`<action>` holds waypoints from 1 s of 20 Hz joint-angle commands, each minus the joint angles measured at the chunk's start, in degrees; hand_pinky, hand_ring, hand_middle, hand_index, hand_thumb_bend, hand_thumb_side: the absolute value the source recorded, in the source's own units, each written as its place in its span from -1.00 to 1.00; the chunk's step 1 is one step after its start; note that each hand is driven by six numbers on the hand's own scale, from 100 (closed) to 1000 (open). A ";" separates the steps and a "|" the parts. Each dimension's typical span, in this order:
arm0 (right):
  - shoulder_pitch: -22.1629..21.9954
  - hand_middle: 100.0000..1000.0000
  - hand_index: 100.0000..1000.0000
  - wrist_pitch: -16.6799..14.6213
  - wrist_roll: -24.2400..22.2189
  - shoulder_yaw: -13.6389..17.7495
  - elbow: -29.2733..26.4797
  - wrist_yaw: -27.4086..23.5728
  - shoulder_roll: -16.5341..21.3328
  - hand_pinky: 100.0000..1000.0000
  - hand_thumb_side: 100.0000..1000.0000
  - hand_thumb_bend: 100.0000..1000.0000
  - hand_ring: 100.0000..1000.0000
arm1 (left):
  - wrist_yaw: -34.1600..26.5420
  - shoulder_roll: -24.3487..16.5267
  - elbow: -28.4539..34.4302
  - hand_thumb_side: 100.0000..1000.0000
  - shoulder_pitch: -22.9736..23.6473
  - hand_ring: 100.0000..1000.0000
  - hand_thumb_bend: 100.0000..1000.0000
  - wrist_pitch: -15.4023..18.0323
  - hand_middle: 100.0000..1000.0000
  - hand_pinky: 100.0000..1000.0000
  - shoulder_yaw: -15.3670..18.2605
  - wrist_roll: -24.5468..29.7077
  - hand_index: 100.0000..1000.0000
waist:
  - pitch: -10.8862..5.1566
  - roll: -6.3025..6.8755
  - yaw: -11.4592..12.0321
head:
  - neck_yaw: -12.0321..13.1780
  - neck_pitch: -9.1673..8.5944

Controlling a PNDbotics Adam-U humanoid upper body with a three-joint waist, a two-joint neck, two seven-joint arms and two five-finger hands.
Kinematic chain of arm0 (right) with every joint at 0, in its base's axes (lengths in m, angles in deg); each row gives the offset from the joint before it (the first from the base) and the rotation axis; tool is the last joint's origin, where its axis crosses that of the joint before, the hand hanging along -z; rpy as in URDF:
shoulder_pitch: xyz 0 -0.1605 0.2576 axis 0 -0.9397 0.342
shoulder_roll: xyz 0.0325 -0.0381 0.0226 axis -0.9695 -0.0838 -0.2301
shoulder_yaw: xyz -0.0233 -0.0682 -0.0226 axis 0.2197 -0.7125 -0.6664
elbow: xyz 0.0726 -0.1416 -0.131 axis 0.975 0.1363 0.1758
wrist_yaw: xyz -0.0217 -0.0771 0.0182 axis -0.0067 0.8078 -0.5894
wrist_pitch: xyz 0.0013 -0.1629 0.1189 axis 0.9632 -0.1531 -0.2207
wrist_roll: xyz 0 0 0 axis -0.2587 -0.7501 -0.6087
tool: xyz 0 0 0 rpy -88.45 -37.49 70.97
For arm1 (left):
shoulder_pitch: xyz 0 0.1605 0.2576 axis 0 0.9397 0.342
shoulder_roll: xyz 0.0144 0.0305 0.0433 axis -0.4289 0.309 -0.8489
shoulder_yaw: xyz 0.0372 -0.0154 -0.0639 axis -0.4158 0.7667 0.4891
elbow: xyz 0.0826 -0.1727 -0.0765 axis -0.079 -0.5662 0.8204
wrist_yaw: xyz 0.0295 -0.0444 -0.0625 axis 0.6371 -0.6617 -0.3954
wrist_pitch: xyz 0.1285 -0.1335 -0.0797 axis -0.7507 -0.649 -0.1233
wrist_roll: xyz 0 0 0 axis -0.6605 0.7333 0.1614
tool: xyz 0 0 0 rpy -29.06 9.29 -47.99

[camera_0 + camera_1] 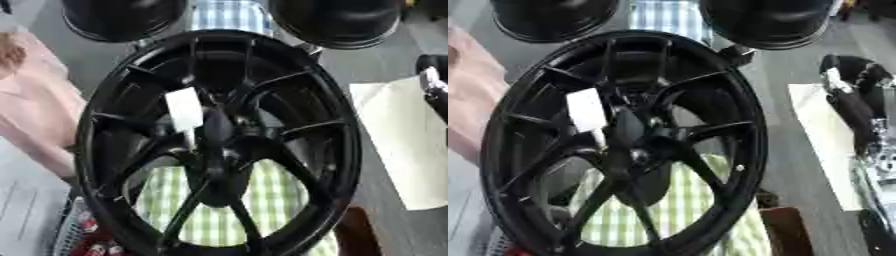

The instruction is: Pull the pin out of the wheel hub.

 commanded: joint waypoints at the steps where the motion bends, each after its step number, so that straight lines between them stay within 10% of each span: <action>1: 0.34 0.14 0.34 -0.06 0.14 0.36 -0.55 -0.25 0.87 0.60 -0.33 -0.60 0.46 | -0.14 -0.57 0.71 0.12 -0.20 0.14 -0.31 0.03 0.13 0.42 0.36 -0.24 0.38 | -1.60 -0.01 0.08 | -0.08 -0.14; 12: 0.27 0.14 0.34 -0.01 0.18 0.37 -0.58 -0.27 1.01 0.61 -0.33 -0.60 0.46 | -0.02 -1.64 0.99 0.10 -0.69 0.14 -0.33 -0.33 0.13 0.42 0.27 -0.03 0.38 | -1.62 -0.02 0.06 | -0.54 0.04; 20: -0.42 0.14 0.34 0.17 0.05 0.19 -0.45 0.00 2.30 0.60 -0.32 -0.61 0.46 | 5.92 -12.41 5.24 -0.21 -8.96 0.17 -0.40 2.29 0.16 0.44 -3.66 4.88 0.42 | -2.16 1.00 0.41 | -1.93 0.52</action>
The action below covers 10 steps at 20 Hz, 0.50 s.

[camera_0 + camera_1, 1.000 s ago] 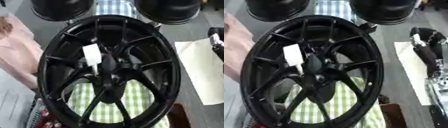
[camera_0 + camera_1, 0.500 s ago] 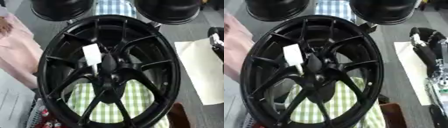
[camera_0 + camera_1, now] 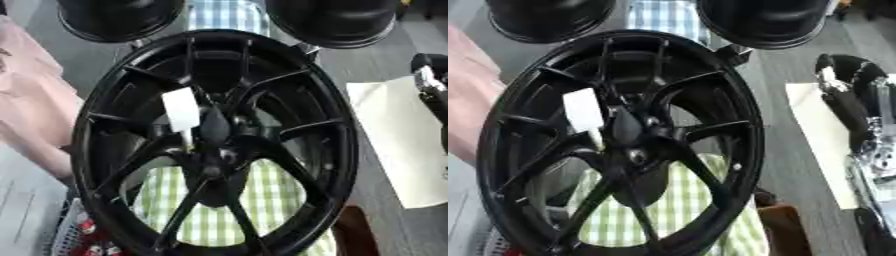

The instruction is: Pull the pin out of the wheel hub.

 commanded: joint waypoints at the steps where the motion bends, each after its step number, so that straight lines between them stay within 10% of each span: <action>1: -0.07 0.14 0.34 0.15 0.07 0.22 -0.44 0.08 2.30 0.61 -0.32 -0.61 0.46 | 2.96 -6.27 2.07 -0.27 -3.61 0.18 -0.37 2.14 0.16 0.45 -2.46 2.82 0.43 | -1.67 0.43 0.21 | -0.78 0.38; 10: -1.40 0.14 0.34 0.34 0.49 0.62 -0.32 0.69 4.32 0.61 -0.32 -0.62 0.46 | 10.80 -19.02 2.12 -0.28 -16.32 0.31 -0.12 5.54 0.25 0.52 -14.56 10.66 0.52 | -2.00 2.21 1.53 | -2.56 0.83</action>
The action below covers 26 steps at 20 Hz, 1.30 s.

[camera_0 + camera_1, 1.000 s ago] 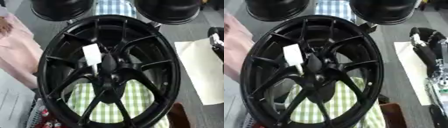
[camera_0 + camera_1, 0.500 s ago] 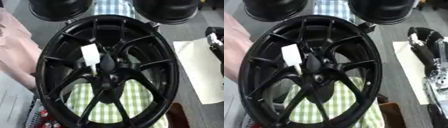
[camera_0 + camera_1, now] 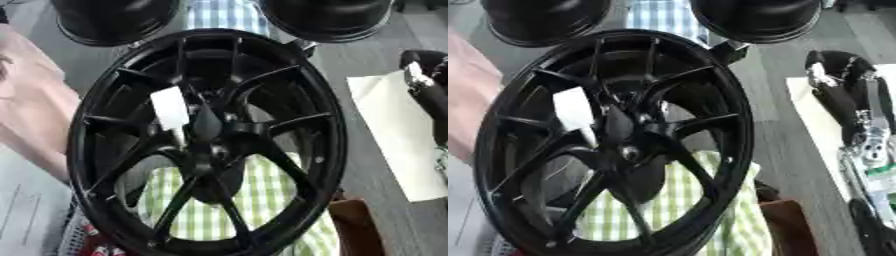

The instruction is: Pull the pin out of the wheel hub.

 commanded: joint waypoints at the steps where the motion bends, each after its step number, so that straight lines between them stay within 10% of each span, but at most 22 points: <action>1: 0.09 0.14 0.34 0.05 0.30 0.59 -0.63 0.49 2.29 0.61 -0.32 -0.62 0.46 | 2.91 -6.29 0.77 -0.27 -3.77 0.33 -0.12 -0.52 0.26 0.53 -3.97 2.82 0.53 | -1.55 0.10 0.13 | -0.59 0.05; 13: 1.19 0.14 0.34 0.27 -1.02 -0.71 -0.66 0.11 1.65 0.61 -0.32 -0.62 0.46 | 13.56 -22.95 -5.09 -0.11 -18.19 0.37 -0.15 7.49 0.27 0.55 -18.21 13.76 0.56 | -1.71 -0.87 -2.40 | 1.97 -0.01; 19: 1.32 0.14 0.34 0.30 -1.36 -0.95 -0.56 -0.01 1.48 0.60 -0.32 -0.61 0.46 | 13.97 -20.01 -9.55 -0.04 -24.80 0.36 -0.10 9.44 0.26 0.54 -23.67 19.53 0.56 | -1.82 -0.90 -2.94 | 2.31 -0.01; 26: 1.21 0.14 0.34 0.32 -1.48 -1.10 -0.42 0.01 1.59 0.60 -0.31 -0.61 0.46 | 10.38 -17.03 -18.02 0.10 -31.04 0.43 0.01 3.60 0.34 0.59 -28.75 26.22 0.66 | -1.86 -0.57 -2.88 | 2.10 0.35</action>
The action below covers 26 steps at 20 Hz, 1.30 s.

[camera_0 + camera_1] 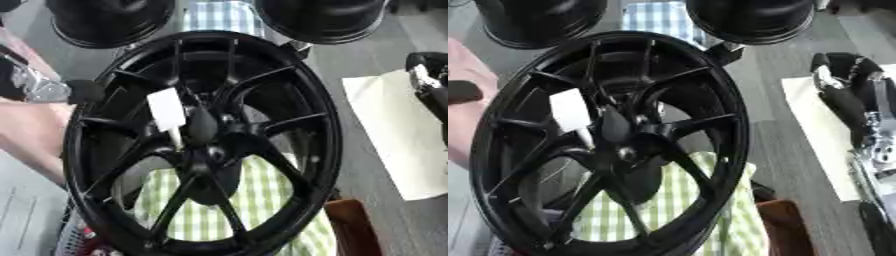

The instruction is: Pull the pin out of the wheel hub.

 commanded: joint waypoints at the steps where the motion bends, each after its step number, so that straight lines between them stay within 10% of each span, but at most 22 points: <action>1: 0.57 0.14 0.34 -0.09 -0.31 0.00 -0.44 -0.11 0.96 0.60 -0.32 -0.61 0.46 | -2.19 0.64 -3.93 0.11 -3.05 0.43 0.00 -2.77 0.34 0.59 -1.54 3.05 0.66 | -1.53 -0.03 0.02 | -0.07 0.38; 14: 0.57 0.14 0.34 0.06 -0.56 -0.24 -0.27 0.05 1.17 0.60 -0.31 -0.62 0.46 | -4.67 5.52 -9.34 0.23 -10.19 0.44 0.19 -16.09 0.34 0.60 -1.72 16.09 0.68 | -1.54 0.18 0.18 | -0.48 0.51; 26: 0.68 0.14 0.33 0.22 -0.37 -0.41 -0.18 -0.01 1.32 0.60 -0.30 -0.61 0.46 | -8.37 0.29 6.36 0.25 -7.56 0.46 0.18 -27.01 0.44 0.59 -3.31 9.60 0.70 | -0.32 0.60 0.26 | -0.23 0.16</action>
